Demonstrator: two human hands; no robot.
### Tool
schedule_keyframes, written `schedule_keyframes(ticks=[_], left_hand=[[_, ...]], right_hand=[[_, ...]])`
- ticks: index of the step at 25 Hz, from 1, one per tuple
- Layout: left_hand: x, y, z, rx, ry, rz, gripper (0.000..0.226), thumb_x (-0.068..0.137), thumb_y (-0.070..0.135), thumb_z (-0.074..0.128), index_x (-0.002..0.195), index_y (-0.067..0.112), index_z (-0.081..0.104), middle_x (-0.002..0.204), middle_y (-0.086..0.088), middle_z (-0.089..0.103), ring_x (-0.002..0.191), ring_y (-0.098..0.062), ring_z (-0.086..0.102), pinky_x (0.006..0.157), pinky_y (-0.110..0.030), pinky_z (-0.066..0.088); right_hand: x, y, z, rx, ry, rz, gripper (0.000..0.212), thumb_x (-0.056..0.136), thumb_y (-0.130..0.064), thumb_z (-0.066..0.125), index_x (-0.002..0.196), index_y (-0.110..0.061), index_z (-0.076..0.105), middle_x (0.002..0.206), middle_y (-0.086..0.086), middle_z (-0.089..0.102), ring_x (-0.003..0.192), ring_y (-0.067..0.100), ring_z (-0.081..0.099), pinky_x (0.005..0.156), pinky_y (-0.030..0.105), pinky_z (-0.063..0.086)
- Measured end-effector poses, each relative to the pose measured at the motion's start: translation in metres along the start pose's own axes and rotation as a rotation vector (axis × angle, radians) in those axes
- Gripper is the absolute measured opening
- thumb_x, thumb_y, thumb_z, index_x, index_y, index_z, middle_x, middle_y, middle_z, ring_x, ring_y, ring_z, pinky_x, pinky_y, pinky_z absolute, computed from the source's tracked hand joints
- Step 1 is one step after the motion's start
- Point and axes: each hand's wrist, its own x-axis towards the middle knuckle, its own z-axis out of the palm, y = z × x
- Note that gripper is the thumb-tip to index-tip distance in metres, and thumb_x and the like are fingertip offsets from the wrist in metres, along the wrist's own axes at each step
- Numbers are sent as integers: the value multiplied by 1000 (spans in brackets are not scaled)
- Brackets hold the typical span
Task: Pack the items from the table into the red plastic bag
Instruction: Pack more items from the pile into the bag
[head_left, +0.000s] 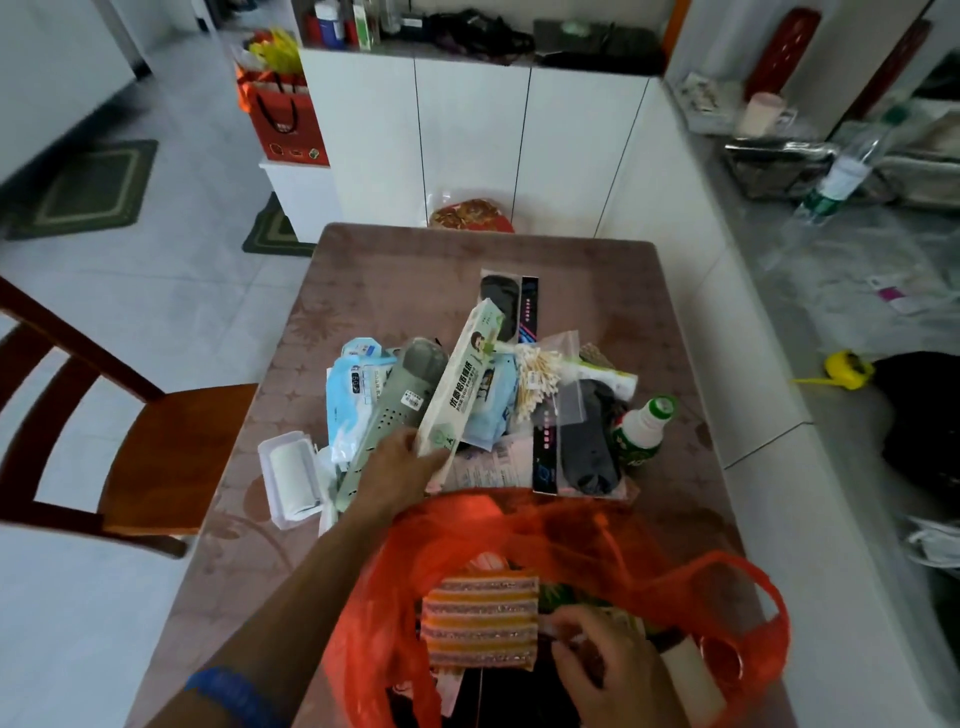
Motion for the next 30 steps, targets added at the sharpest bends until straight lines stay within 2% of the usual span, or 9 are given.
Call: schedule_keyframes(ticks=[2, 5, 10, 14, 16, 18, 20, 24, 30], left_hand=[[-44, 11, -23, -325, -124, 14, 35, 84, 22, 69, 118, 18, 59, 108, -4, 72, 92, -24, 72, 67, -31, 60], [-110, 18, -42, -422, -291, 163, 46, 77, 9, 71, 121, 15, 59, 109, -3, 74, 94, -25, 72, 71, -30, 60], [-149, 4, -16, -214, -562, 253, 54, 80, 17, 79, 129, 24, 58, 119, -1, 70, 105, -24, 69, 83, -48, 58], [-141, -26, -7, 238, -71, 628, 30, 82, 57, 64, 107, 41, 69, 134, 14, 57, 123, -9, 52, 96, -46, 49], [-124, -48, 0, 604, 193, 593, 35, 82, 66, 53, 99, 41, 70, 149, 2, 40, 139, -25, 33, 107, -58, 32], [-107, -69, 6, 810, 141, 323, 31, 84, 58, 55, 107, 41, 68, 159, -4, 17, 145, -36, 16, 110, -59, 24], [-94, -83, 7, 737, 12, 245, 36, 82, 36, 62, 118, 37, 59, 153, -5, 29, 135, -35, 37, 101, -49, 43], [-94, -77, -6, 538, 45, 415, 56, 76, 18, 72, 127, 23, 50, 143, -1, 47, 106, -30, 64, 77, -44, 56], [-118, -64, -24, 388, 123, 774, 71, 80, 3, 56, 141, 31, 36, 134, -8, 58, 98, -22, 70, 76, -37, 62]], right_hand=[[-1, -13, -22, 65, 25, 30, 43, 82, -30, 70, 96, -66, 52, 104, -49, 51, 91, -10, 59, 76, 16, 50], [13, -46, -41, 640, 42, 3, 61, 78, -30, 74, 115, -67, 42, 106, -25, 68, 90, 6, 68, 69, 18, 53], [45, -74, -56, 1156, 165, -105, 77, 67, -27, 85, 136, -25, 50, 115, 5, 71, 100, 20, 70, 79, 35, 56], [27, -48, -63, 1261, 201, -56, 73, 53, -31, 94, 118, -16, 64, 105, 11, 72, 100, 29, 67, 81, 44, 58], [10, -27, -67, 1183, 239, -141, 57, 58, -11, 85, 110, -29, 69, 105, 4, 74, 100, 21, 70, 76, 37, 59], [-8, -20, -68, 989, 202, -216, 62, 61, 2, 75, 99, -46, 73, 103, -9, 76, 98, 9, 70, 71, 26, 58], [-17, -15, -59, 631, 76, -353, 69, 69, 1, 77, 108, -55, 66, 110, -22, 71, 105, -2, 64, 81, 18, 52], [4, 21, -11, -503, 11, -629, 69, 84, -36, 62, 146, -42, 32, 128, -17, 56, 116, 7, 46, 99, 31, 37], [57, 30, 37, -632, 182, -235, 71, 76, -21, 77, 141, -19, 47, 126, 6, 65, 110, 30, 63, 88, 50, 51]])
